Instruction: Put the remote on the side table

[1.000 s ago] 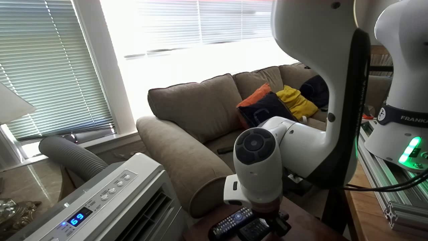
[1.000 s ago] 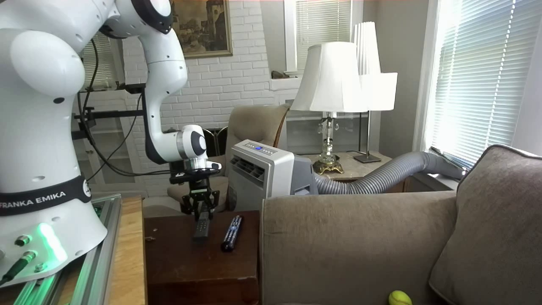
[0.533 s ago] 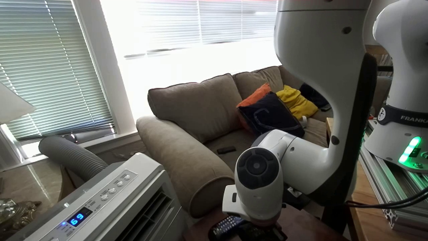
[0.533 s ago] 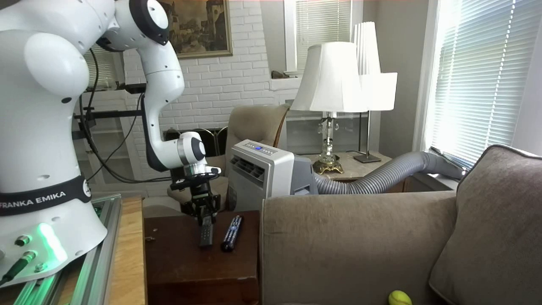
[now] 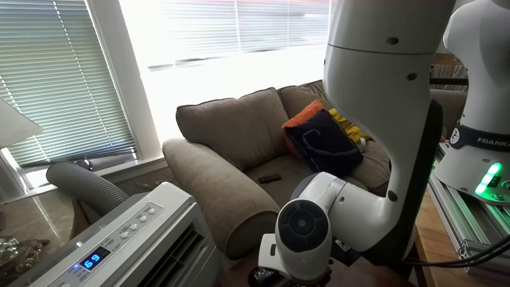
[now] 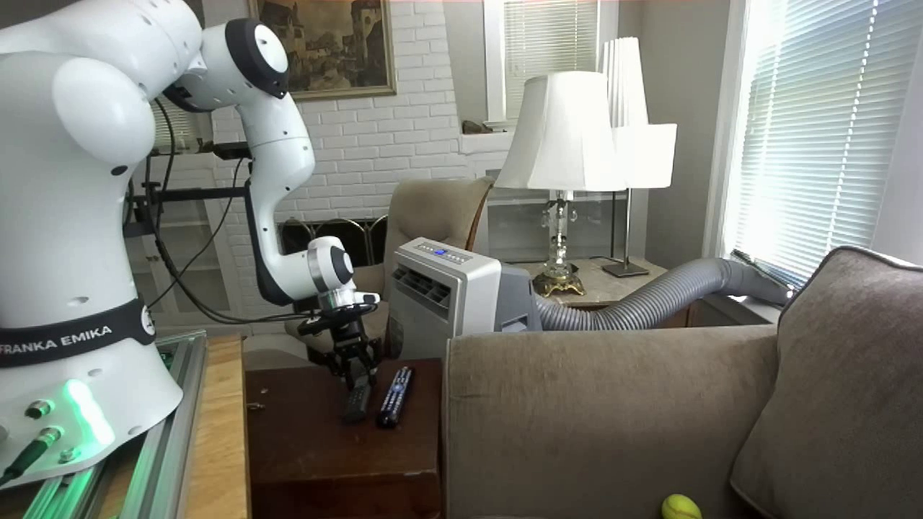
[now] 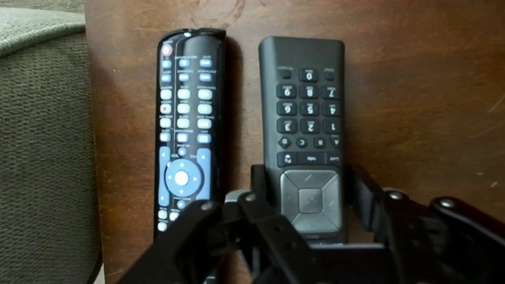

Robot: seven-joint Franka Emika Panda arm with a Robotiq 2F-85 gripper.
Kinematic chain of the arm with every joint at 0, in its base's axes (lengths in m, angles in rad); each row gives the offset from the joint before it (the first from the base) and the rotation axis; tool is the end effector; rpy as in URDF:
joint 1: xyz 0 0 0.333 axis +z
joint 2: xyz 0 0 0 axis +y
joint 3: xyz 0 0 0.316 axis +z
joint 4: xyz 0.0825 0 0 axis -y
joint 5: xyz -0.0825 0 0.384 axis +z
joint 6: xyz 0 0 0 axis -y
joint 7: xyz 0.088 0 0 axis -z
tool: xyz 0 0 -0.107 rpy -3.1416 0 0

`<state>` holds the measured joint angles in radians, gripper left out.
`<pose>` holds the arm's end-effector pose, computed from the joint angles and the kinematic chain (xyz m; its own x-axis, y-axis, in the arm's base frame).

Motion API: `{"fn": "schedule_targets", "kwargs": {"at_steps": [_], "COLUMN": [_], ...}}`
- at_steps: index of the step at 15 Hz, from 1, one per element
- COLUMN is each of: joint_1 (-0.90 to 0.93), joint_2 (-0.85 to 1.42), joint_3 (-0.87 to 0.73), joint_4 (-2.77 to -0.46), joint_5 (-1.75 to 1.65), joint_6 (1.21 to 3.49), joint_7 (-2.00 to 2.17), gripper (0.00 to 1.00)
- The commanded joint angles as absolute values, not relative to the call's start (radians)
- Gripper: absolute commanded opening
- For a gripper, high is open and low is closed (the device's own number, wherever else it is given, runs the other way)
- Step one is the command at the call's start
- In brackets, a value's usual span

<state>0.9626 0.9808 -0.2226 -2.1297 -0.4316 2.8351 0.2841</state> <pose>0.3450 0.3061 -0.0600 0.5829 0.7670 -0.2682 0.8097 -0.5209 0.2702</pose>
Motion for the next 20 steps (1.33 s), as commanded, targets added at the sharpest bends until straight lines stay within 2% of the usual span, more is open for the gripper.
{"fn": "schedule_targets", "kwargs": {"at_steps": [1,9,10,11,12,14,18,20], "joint_1": [1.012,1.019,1.021,1.021,1.022,1.017,0.986,0.896], "joint_2": [1.054,1.098,1.091,1.073,1.052,1.001,0.870,0.784], "joint_3": [-0.261,-0.268,-0.269,-0.269,-0.272,-0.271,-0.247,-0.189], "joint_4": [-2.072,-2.042,-2.047,-2.060,-2.075,-2.115,-2.212,-2.270], "joint_5": [-0.402,-0.362,-0.361,-0.360,-0.361,-0.368,-0.381,-0.377], "joint_6": [2.881,2.898,2.900,2.895,2.891,2.891,2.911,2.933], "joint_7": [0.314,0.284,0.284,0.280,0.276,0.258,0.204,0.123], "gripper": [0.30,0.30,0.65,0.81,0.88,0.99,1.00,1.00]}}
